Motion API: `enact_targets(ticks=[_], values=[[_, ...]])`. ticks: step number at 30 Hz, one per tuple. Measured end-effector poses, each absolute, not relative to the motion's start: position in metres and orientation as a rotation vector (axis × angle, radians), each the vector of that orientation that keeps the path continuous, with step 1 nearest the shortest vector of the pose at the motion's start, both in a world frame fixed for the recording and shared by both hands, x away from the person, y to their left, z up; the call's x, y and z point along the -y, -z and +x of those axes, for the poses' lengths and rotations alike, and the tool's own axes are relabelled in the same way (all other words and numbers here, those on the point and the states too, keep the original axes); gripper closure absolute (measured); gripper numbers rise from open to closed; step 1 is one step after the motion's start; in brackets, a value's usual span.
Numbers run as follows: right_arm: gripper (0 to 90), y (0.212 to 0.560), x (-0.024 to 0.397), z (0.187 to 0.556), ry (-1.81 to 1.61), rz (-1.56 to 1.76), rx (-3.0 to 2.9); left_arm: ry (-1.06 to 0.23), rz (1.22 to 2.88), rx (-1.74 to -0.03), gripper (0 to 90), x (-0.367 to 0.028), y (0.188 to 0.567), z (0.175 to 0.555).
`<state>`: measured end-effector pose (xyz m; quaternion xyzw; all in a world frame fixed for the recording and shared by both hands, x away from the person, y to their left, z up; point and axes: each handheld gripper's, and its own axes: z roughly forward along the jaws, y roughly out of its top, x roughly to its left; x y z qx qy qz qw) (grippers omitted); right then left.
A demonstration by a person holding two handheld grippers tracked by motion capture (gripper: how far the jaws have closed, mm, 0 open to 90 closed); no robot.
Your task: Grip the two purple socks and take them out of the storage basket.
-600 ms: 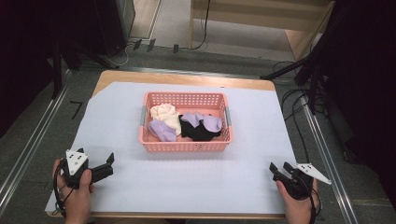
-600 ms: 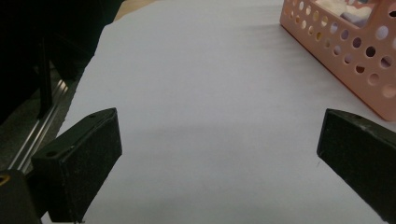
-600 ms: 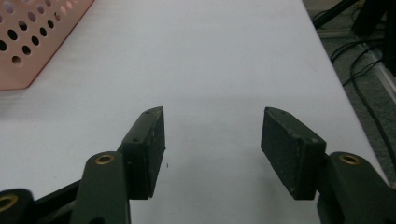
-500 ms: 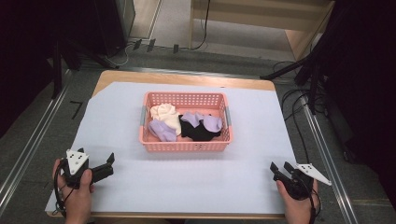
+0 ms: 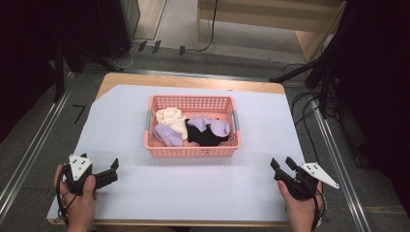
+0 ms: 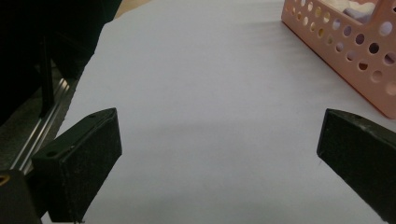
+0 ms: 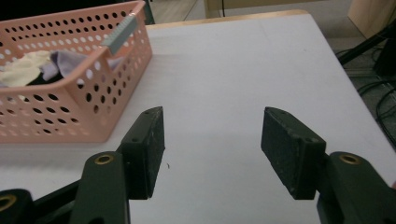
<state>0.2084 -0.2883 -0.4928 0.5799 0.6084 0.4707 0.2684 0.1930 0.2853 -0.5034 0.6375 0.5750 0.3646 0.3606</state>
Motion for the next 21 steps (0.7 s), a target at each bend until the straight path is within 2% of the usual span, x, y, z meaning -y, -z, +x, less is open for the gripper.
enact_targets(ticks=[11, 21], values=[[39.5, 0.455, 0.235, 0.244, -1.357, 1.518, -1.703, -0.932, 1.668, -1.496, 0.8, -0.283, 0.504, 0.197], [39.8, 0.45, 0.186, 0.272, -1.306, 1.536, -1.826, -0.943, 1.641, -1.459, 0.8, -0.285, 0.504, 0.192]])
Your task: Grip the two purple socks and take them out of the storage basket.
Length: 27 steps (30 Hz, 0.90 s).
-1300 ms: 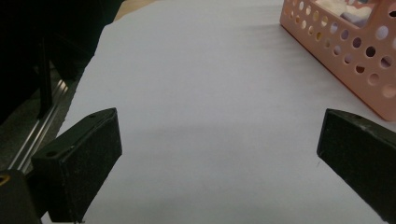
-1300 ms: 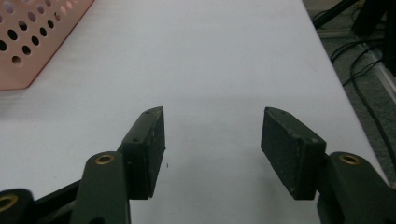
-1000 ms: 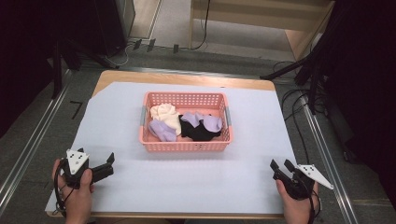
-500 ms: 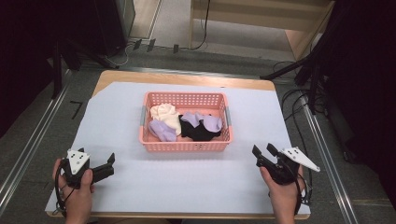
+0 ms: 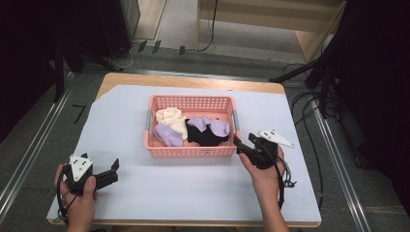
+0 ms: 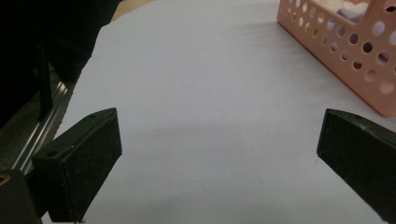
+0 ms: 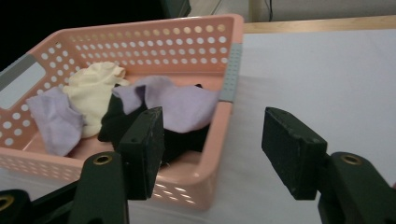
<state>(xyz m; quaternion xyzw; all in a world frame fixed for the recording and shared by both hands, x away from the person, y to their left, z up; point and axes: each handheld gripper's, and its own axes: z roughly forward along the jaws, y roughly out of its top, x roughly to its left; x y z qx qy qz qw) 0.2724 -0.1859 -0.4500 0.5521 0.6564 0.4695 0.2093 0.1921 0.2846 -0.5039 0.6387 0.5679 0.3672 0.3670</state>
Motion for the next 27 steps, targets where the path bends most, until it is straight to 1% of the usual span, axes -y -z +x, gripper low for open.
enact_targets(ticks=[4, 11, 17, 23, 27], values=[[39.9, 0.448, 0.174, 0.279, -1.288, 1.535, -1.851, -0.929, 1.621, -1.45, 0.8, -0.287, 0.504, 0.19], [39.4, 0.448, 0.144, 0.3, -1.257, 1.513, -1.902, -0.943, 1.657, -1.434, 1.3, -0.283, 0.504, 0.192], [39.0, 0.448, 0.126, 0.317, -1.243, 1.532, -1.908, -0.951, 1.66, -1.418, 1.3, -0.283, 0.504, 0.19], [41.5, 0.448, 0.108, 0.334, -1.24, 1.528, -1.939, -0.958, 1.649, -1.408, 1.3, -0.282, 0.504, 0.19], [45.1, 0.45, 0.097, 0.345, -1.209, 1.563, -1.954, -0.964, 1.656, -1.408, 1.3, -0.282, 0.504, 0.19]])
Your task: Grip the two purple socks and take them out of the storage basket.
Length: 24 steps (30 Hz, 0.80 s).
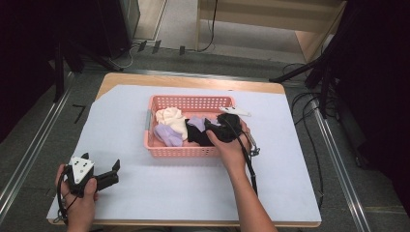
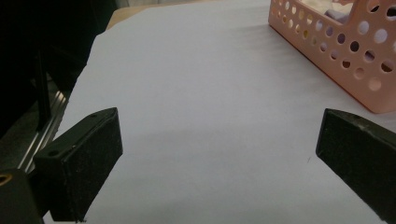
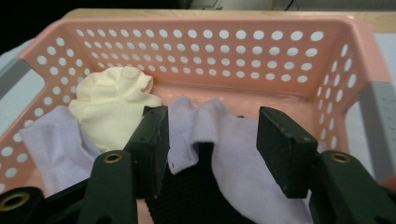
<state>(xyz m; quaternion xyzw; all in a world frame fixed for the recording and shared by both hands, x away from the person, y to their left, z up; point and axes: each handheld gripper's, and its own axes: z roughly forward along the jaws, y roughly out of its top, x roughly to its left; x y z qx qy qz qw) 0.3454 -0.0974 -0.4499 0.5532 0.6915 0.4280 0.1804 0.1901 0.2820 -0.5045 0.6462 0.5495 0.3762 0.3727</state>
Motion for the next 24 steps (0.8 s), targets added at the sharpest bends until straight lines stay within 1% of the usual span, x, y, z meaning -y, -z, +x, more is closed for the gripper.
enact_targets(ticks=[4, 8, 11, 13, 15, 17, 18, 21, 24], values=[[47.7, 0.454, 0.087, 0.355, -1.154, 1.594, -1.978, -0.975, 1.661, -1.401, 1.3, -0.281, 0.505, 0.189], [48.5, 0.462, 0.077, 0.364, -1.041, 1.593, -2.0, -0.977, 1.663, -1.393, 1.3, -0.281, 0.504, 0.189], [52.3, 0.467, 0.077, 0.37, -0.972, 1.694, -2.066, -0.967, 1.683, -1.4, 1.3, -0.28, 0.505, 0.191], [58.1, 0.468, 0.076, 0.37, -0.949, 1.713, -2.079, -0.967, 1.704, -1.408, 1.3, -0.279, 0.505, 0.193], [69.3, 0.469, 0.076, 0.37, -0.95, 1.711, -2.086, -0.972, 1.723, -1.408, 1.3, -0.277, 0.505, 0.194], [83.1, 0.469, 0.078, 0.369, -0.959, 1.707, -2.084, -0.974, 1.751, -1.416, 1.3, -0.275, 0.506, 0.196], [86.3, 0.468, 0.079, 0.368, -0.959, 1.701, -2.076, -0.974, 1.763, -1.417, 1.3, -0.274, 0.506, 0.196], [87.5, 0.466, 0.083, 0.365, -1.016, 1.678, -2.035, -0.983, 1.773, -1.409, 1.3, -0.273, 0.506, 0.197], [87.7, 0.455, 0.093, 0.356, -1.126, 1.62, -1.943, -0.984, 1.773, -1.407, 1.3, -0.274, 0.506, 0.196]])
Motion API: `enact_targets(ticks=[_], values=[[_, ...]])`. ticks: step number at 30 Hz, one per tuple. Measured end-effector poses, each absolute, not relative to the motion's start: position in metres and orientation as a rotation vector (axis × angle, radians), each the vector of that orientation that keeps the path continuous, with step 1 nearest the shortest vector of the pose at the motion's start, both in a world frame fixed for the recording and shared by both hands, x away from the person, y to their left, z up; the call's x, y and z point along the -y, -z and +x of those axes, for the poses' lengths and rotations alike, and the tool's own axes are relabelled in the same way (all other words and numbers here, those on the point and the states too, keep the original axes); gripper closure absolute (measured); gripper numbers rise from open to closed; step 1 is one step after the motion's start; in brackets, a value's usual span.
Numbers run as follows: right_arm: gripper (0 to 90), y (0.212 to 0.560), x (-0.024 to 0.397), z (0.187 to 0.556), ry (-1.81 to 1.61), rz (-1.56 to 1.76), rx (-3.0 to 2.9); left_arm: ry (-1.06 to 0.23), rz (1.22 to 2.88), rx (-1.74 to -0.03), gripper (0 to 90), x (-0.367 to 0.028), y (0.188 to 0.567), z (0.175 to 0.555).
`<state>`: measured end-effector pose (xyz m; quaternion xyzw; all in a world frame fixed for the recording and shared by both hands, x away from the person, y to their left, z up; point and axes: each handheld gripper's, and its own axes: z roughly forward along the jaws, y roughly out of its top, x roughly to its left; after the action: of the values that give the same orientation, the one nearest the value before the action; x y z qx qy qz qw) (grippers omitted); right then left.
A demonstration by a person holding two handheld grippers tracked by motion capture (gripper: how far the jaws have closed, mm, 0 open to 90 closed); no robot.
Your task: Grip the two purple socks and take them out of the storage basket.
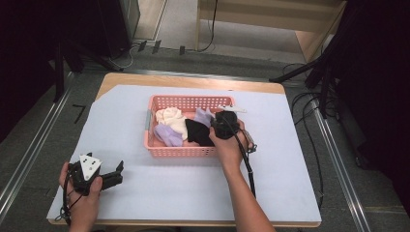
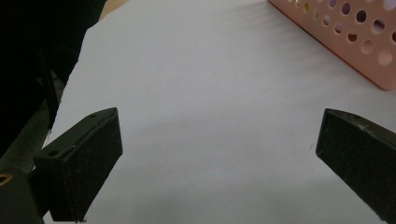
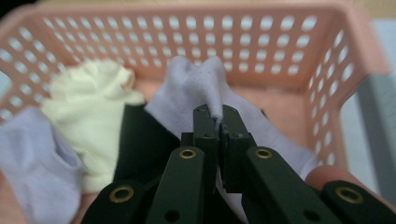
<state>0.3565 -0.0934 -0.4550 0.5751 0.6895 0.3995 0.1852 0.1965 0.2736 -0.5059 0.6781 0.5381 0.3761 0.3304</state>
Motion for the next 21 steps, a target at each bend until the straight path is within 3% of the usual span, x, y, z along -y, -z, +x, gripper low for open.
enact_targets(ticks=[8, 21], values=[[87.6, 0.428, 0.107, 0.341, -1.312, 1.466, -1.825, -0.947, 1.767, -1.427, 1.3, -0.276, 0.505, 0.197], [87.3, 0.412, 0.125, 0.328, -1.476, 1.211, -1.666, -0.925, 1.736, -1.432, 1.3, -0.279, 0.505, 0.198]])
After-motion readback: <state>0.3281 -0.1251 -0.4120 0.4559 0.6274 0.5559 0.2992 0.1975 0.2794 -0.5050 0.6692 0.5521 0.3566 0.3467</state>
